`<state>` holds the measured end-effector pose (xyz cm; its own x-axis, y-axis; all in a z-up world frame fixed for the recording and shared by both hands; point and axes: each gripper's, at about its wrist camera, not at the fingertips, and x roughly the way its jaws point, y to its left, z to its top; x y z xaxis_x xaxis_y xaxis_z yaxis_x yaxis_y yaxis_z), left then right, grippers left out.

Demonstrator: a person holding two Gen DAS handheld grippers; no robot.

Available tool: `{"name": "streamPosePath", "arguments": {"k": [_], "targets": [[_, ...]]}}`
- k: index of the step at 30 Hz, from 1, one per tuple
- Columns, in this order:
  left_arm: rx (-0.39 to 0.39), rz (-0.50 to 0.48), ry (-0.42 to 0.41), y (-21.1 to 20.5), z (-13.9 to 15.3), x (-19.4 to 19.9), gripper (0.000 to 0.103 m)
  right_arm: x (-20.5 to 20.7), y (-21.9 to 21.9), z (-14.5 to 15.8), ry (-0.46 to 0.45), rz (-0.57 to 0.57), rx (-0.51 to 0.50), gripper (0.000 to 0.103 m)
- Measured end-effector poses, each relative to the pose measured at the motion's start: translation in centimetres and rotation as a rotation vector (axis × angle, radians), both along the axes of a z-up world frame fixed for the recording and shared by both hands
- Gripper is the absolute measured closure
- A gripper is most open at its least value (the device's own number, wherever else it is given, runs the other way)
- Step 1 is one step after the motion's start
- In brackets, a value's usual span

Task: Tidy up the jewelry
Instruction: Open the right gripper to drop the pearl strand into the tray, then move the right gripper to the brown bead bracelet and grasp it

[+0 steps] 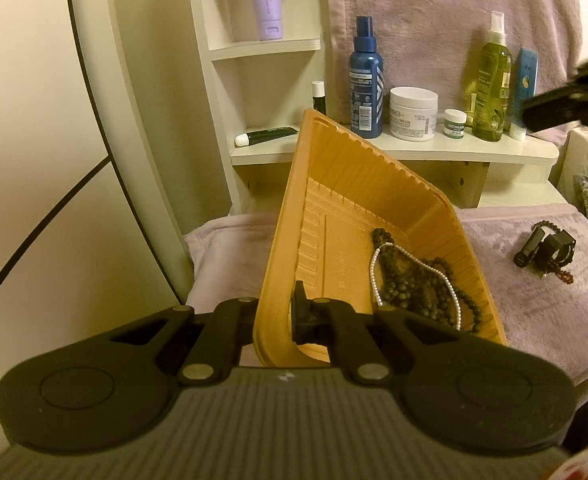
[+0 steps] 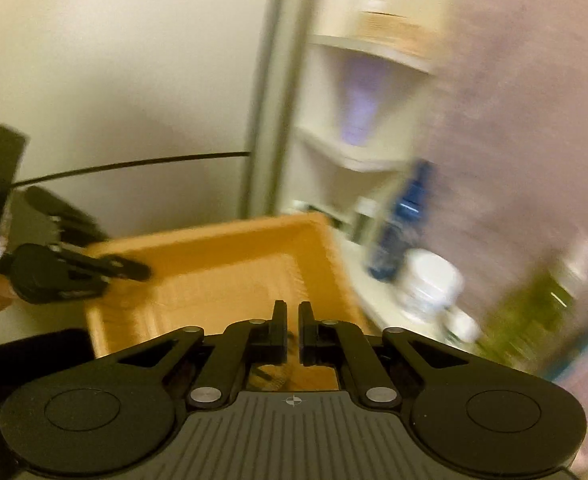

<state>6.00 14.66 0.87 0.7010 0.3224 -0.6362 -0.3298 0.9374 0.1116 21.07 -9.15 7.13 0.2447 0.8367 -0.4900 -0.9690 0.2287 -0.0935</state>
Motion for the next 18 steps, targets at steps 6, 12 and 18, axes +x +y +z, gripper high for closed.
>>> {"name": "streamPosePath", "arguments": {"k": [6, 12, 18], "targets": [[0.004, -0.001, 0.000, 0.0, 0.0, 0.0, 0.098, 3.3, -7.6, -2.4, 0.068, -0.317, 0.019, 0.099], [0.002, 0.000, 0.001, -0.1, 0.0, 0.1, 0.098, 4.7, -13.4, -6.0, 0.135, -0.501, -0.028, 0.099], [0.011, -0.003, 0.004, -0.1, 0.1, 0.1, 0.098, 4.5, -15.3, -9.7, 0.215, -0.556, -0.054, 0.078]]}}
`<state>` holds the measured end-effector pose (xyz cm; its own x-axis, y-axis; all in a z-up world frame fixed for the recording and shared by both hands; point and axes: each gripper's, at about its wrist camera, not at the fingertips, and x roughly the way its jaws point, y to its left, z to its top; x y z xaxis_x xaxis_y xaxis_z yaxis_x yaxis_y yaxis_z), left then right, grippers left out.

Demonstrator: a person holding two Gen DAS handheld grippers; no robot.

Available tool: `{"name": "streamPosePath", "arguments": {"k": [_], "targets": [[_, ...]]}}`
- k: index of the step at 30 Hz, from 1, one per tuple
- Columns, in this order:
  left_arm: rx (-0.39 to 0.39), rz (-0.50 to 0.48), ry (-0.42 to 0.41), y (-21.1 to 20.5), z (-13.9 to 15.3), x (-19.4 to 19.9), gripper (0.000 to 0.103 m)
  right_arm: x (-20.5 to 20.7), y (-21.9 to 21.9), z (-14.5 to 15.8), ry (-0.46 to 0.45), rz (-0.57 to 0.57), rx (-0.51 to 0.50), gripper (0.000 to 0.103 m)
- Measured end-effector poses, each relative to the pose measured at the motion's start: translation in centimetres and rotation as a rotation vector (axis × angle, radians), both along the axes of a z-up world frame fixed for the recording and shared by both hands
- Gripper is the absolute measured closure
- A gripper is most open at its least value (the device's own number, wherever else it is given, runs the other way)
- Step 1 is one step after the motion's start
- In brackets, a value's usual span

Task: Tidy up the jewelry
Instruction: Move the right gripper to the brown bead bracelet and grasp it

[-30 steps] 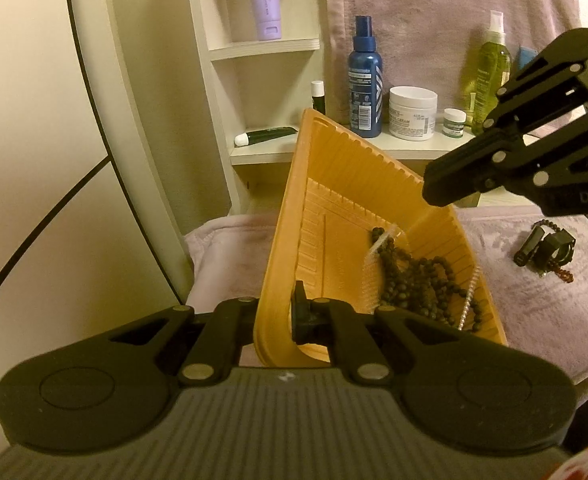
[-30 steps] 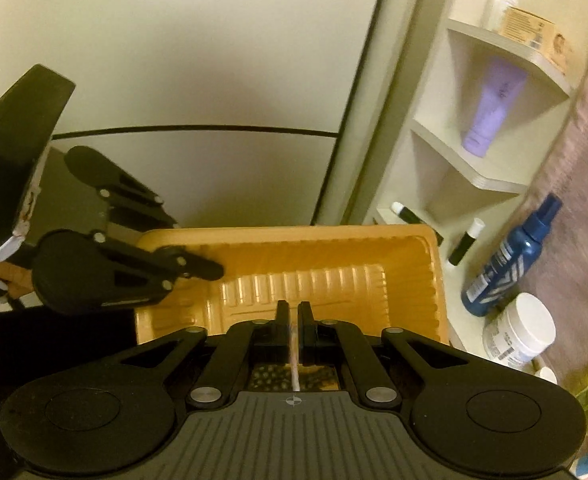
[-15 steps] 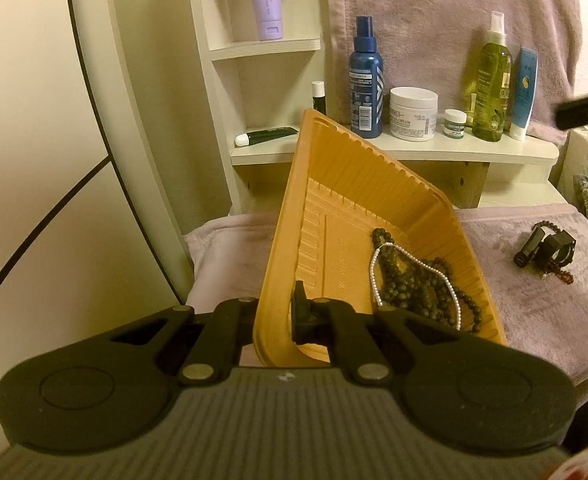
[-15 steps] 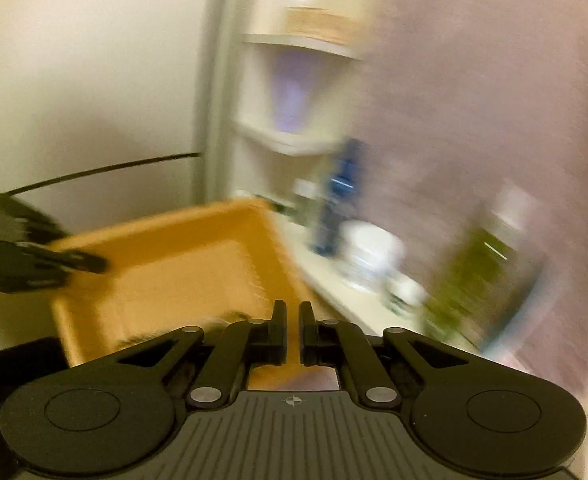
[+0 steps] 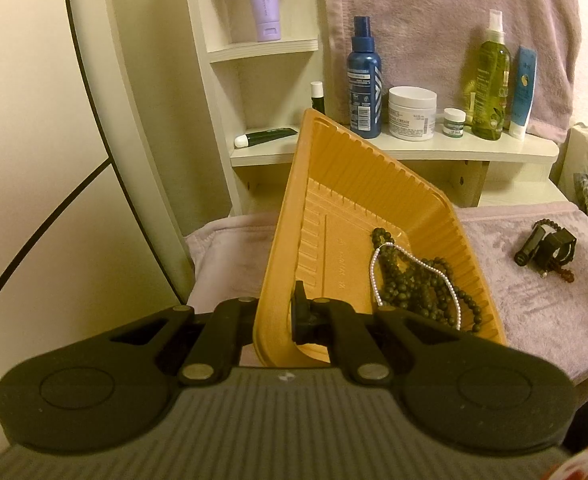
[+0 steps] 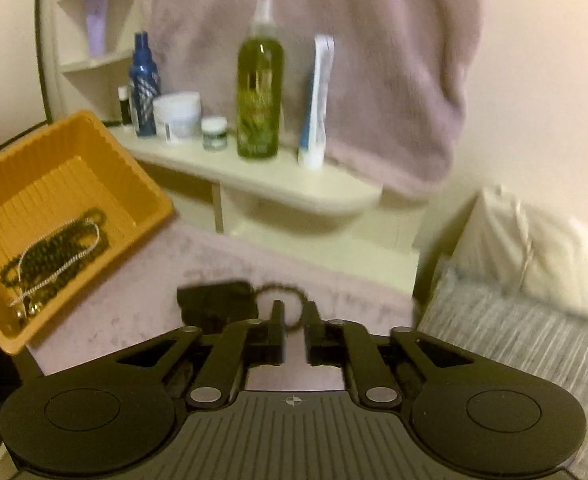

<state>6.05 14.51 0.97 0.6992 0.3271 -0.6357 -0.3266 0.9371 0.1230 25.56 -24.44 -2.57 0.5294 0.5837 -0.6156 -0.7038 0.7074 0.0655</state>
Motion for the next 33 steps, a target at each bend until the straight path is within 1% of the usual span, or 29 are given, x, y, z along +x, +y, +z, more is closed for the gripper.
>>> {"name": "streamPosePath", "arguments": {"k": [2, 3, 5, 11, 18, 19, 21, 23, 25, 26, 27, 31, 32, 33], "targets": [[0.002, -0.002, 0.002, 0.0, 0.0, 0.0, 0.098, 0.0, 0.5, -1.1, 0.011, 0.007, -0.009, 0.062], [0.002, -0.002, 0.003, 0.0, 0.0, 0.1, 0.098, -0.3, 0.7, -1.6, 0.015, 0.014, -0.012, 0.061], [0.004, -0.002, 0.003, -0.1, 0.0, 0.0, 0.098, -0.7, 1.4, -2.4, 0.033, 0.024, -0.026, 0.061], [0.004, -0.003, 0.005, 0.0, 0.0, 0.0, 0.098, -1.3, 3.6, -5.0, 0.095, 0.054, -0.025, 0.061], [0.006, -0.004, 0.007, -0.1, 0.1, 0.1, 0.098, -0.8, 5.6, -6.7, 0.122, 0.057, -0.022, 0.062], [0.005, -0.004, 0.007, -0.1, 0.1, 0.1, 0.098, -0.7, 5.8, -6.9, 0.128, 0.056, -0.018, 0.062], [0.005, -0.003, 0.006, -0.1, 0.1, 0.1, 0.098, -0.3, 6.2, -7.3, 0.141, 0.059, -0.015, 0.076], [0.006, -0.004, 0.007, -0.2, 0.1, 0.1, 0.098, -0.1, 6.6, -7.7, 0.142, 0.064, -0.039, 0.077], [0.006, -0.004, 0.007, -0.1, 0.1, 0.1, 0.098, -0.1, 6.7, -7.9, 0.133, 0.065, -0.037, 0.080], [0.005, -0.003, 0.007, -0.1, 0.1, 0.1, 0.098, 0.0, 6.6, -7.8, 0.138, 0.062, -0.037, 0.089], [0.005, -0.003, 0.007, -0.2, 0.1, 0.1, 0.098, 0.0, 6.5, -7.8, 0.143, 0.061, -0.036, 0.092], [0.005, -0.003, 0.006, -0.2, 0.1, 0.1, 0.098, -0.9, 6.2, -7.3, 0.136, 0.078, -0.046, 0.092], [0.005, -0.003, 0.006, -0.2, 0.1, 0.1, 0.098, -1.2, 6.0, -7.1, 0.138, 0.082, -0.045, 0.103], [0.005, -0.004, 0.006, -0.2, 0.1, 0.1, 0.098, -1.5, 5.7, -6.9, 0.147, 0.086, -0.042, 0.103]]}}
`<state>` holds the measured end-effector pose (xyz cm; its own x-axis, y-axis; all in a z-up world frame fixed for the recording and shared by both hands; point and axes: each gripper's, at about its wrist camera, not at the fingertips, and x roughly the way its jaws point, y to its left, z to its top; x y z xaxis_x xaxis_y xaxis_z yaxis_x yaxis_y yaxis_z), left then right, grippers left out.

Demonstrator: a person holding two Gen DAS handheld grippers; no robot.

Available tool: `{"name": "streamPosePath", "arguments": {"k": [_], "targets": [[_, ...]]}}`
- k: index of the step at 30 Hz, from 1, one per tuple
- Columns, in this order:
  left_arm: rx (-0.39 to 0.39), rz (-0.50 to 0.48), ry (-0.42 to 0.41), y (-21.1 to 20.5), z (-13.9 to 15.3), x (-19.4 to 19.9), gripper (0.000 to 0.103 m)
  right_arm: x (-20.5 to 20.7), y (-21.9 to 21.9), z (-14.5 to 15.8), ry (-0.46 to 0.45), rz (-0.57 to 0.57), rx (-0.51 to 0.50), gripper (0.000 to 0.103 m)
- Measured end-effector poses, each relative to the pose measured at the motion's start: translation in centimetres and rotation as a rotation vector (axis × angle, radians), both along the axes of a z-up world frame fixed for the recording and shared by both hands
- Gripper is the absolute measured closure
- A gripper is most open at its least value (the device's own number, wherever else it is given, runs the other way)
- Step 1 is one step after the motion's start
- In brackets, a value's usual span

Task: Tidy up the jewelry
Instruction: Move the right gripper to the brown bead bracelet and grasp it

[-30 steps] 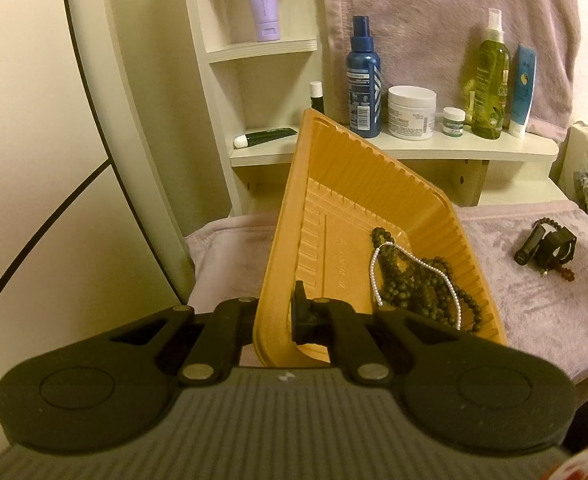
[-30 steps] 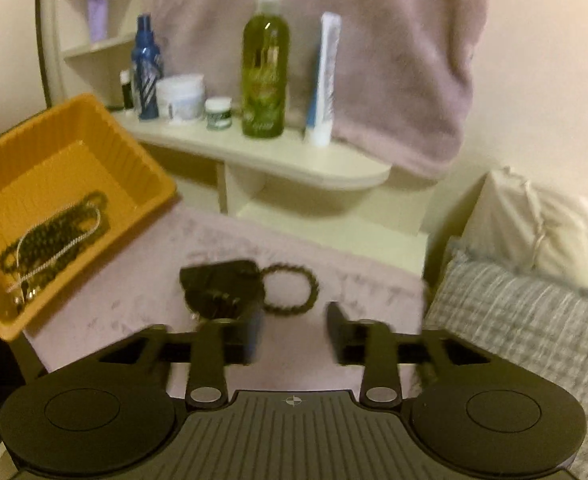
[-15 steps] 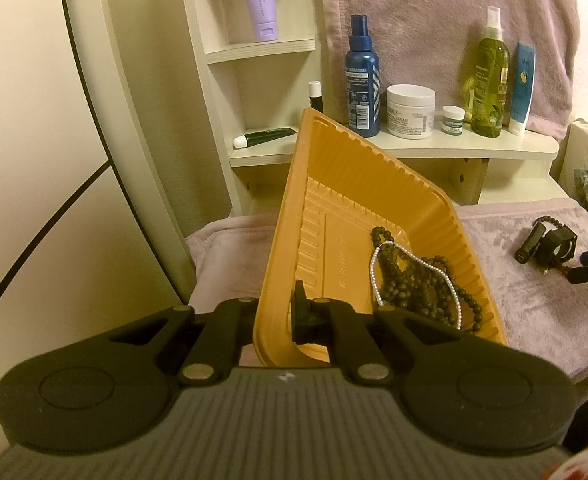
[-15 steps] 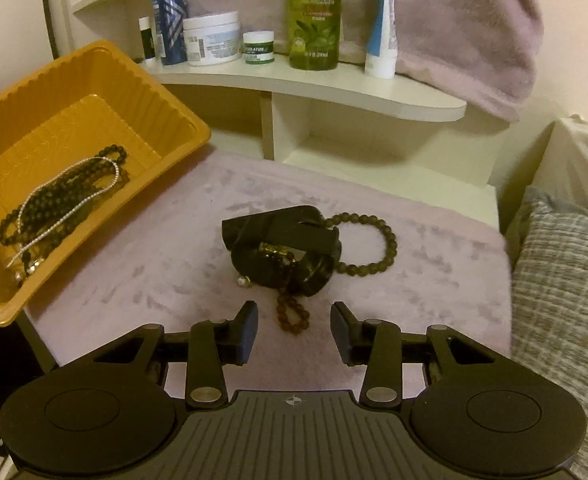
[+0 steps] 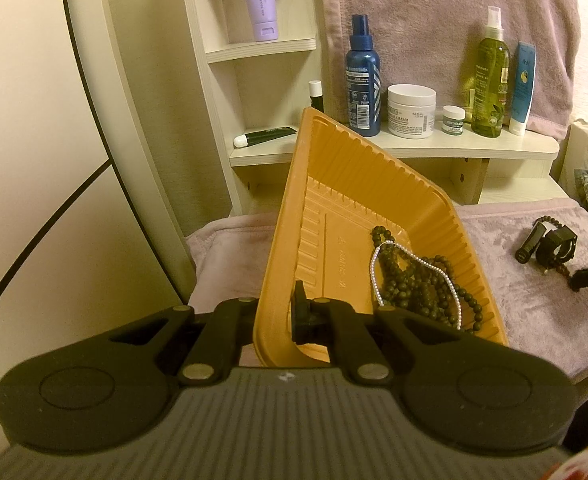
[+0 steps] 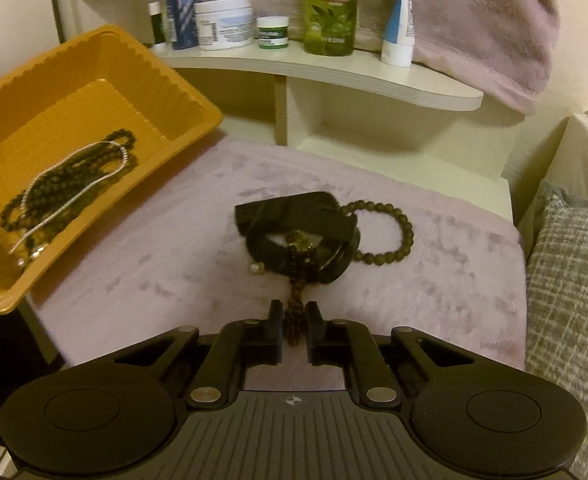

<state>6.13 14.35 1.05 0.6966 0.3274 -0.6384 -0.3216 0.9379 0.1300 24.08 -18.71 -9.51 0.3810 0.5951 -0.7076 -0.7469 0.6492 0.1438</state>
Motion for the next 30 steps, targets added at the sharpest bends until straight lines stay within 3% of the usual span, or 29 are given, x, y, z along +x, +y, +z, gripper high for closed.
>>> {"name": "streamPosePath", "arguments": {"k": [11, 13, 17, 27, 28, 29, 30], "targets": [[-0.001, -0.002, -0.001, 0.1, -0.1, -0.1, 0.098, -1.8, -2.3, 0.0, 0.004, -0.064, 0.003, 0.101], [0.000, -0.002, 0.000, 0.0, -0.1, -0.1, 0.098, -1.7, -1.8, 0.1, -0.010, -0.069, 0.008, 0.098], [0.002, -0.001, 0.000, 0.0, -0.1, -0.1, 0.098, -1.3, -0.3, 0.1, -0.032, -0.052, 0.004, 0.082], [0.002, 0.002, 0.002, -0.1, -0.1, -0.1, 0.098, -0.6, 2.4, -1.0, -0.061, -0.041, -0.029, 0.083], [0.001, 0.003, 0.002, -0.1, -0.1, -0.1, 0.098, -0.6, 2.3, -1.0, -0.059, -0.043, -0.030, 0.086], [0.002, 0.002, 0.002, -0.1, -0.1, -0.1, 0.098, -0.7, 2.2, -0.9, -0.059, -0.045, -0.032, 0.098], [0.002, 0.002, 0.002, -0.1, -0.1, -0.2, 0.098, -0.8, 2.1, -0.8, -0.058, -0.049, -0.032, 0.098]]}}
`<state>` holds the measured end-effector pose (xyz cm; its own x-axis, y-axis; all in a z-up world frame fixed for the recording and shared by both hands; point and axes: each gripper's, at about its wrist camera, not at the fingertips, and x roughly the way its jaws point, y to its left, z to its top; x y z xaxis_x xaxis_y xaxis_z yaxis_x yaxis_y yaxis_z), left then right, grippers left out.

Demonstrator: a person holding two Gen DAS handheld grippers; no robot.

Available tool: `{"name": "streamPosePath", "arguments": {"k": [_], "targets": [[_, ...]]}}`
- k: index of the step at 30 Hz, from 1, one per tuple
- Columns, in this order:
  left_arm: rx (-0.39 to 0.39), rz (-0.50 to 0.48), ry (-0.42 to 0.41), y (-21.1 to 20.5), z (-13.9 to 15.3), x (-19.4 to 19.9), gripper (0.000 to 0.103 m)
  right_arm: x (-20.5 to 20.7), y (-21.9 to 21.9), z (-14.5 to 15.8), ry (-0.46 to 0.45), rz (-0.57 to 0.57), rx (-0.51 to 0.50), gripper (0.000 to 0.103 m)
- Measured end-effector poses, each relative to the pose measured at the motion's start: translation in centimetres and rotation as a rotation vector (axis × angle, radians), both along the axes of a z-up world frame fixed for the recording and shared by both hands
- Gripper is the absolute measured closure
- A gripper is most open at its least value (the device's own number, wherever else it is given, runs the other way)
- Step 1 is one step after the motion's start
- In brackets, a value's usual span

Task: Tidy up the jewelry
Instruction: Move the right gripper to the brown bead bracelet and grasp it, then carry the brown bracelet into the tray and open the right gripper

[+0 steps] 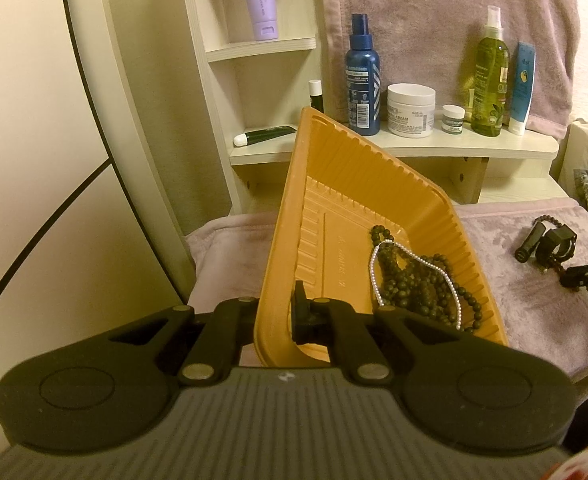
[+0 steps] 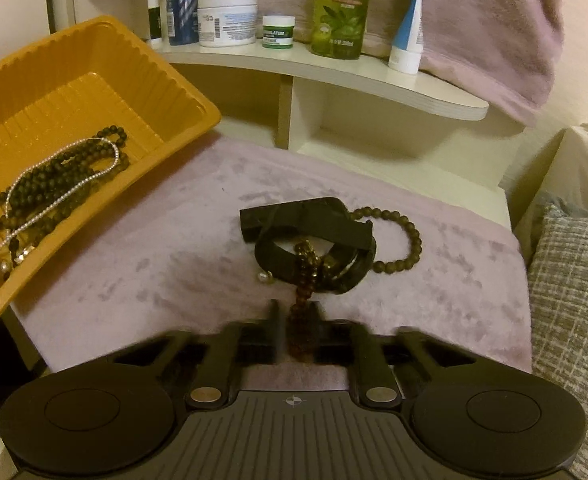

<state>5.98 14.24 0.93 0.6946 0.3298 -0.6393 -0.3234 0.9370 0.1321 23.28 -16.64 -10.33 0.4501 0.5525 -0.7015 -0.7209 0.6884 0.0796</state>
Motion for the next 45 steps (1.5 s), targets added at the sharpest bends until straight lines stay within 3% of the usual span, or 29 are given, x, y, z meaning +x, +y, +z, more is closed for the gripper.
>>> {"name": "streamPosePath", "arguments": {"k": [14, 26, 36, 45], "targets": [[-0.004, 0.000, -0.001, -0.1, 0.1, 0.0, 0.098, -2.6, -4.2, 5.7, -0.048, -0.033, 0.080, 0.098], [-0.002, -0.002, -0.004, -0.1, 0.1, 0.1, 0.098, -3.8, -2.9, 9.2, -0.094, 0.059, 0.114, 0.098], [-0.003, -0.005, -0.002, 0.0, 0.1, 0.0, 0.098, -6.2, 3.1, 14.9, -0.111, 0.409, 0.210, 0.098], [-0.006, -0.004, -0.002, 0.0, 0.1, 0.0, 0.098, -10.1, 9.4, 15.1, -0.217, 0.742, 0.103, 0.098]]}}
